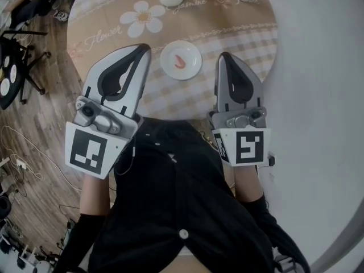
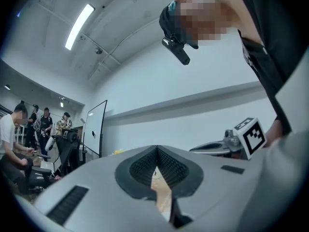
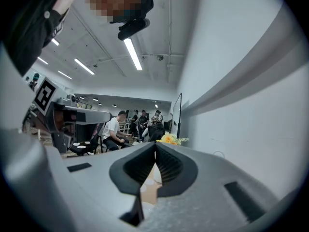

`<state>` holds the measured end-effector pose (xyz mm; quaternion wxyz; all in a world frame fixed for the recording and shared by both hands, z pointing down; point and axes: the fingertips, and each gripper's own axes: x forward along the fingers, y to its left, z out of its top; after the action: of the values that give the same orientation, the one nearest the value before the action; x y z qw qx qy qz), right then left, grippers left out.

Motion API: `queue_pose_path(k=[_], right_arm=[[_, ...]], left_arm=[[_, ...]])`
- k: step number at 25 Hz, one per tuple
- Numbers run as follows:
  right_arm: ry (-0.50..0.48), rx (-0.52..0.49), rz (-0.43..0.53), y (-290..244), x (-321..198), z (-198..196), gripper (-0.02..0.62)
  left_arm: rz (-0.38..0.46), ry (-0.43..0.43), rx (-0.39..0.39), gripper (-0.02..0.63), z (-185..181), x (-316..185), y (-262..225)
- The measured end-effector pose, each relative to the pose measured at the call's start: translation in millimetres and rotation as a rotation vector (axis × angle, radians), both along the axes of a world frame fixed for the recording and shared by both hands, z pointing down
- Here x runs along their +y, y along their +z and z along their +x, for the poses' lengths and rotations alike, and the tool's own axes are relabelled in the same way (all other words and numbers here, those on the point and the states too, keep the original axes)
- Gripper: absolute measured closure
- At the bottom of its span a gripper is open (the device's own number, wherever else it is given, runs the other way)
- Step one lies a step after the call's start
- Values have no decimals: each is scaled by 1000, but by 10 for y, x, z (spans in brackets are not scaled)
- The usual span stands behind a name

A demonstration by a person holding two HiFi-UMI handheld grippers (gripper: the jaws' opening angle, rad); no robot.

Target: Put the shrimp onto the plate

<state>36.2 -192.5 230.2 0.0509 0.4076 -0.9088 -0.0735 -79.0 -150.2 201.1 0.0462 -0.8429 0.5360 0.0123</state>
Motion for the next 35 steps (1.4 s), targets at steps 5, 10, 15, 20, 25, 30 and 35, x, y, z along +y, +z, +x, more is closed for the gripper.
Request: queue_pose_path(k=[5,10,15,20,25,30,35], right_arm=[[-8,-1,3,7,13,-24,594],[-11,0,4,-2,23,-44,594],[-10,1,5,-11,17,-46,594],[-13,5,3,2,17,-56,594],[-16,7,5,-3,21,-65,594],[-18,7,5,-10,31,-59,594],[-18,4,1,-6,29,-50,594]], left_arm=[[1,1,-1,604,13,-8,7],[1,1,3,604,6,-3,7],[0,5,2,604,15,-14,6],[-3,3,4,604,13,-14,20],[-1,3,5,604,14,-14,16],[0,5,3,604,28,-2,16],[2,5,4,604,38,-5,16]])
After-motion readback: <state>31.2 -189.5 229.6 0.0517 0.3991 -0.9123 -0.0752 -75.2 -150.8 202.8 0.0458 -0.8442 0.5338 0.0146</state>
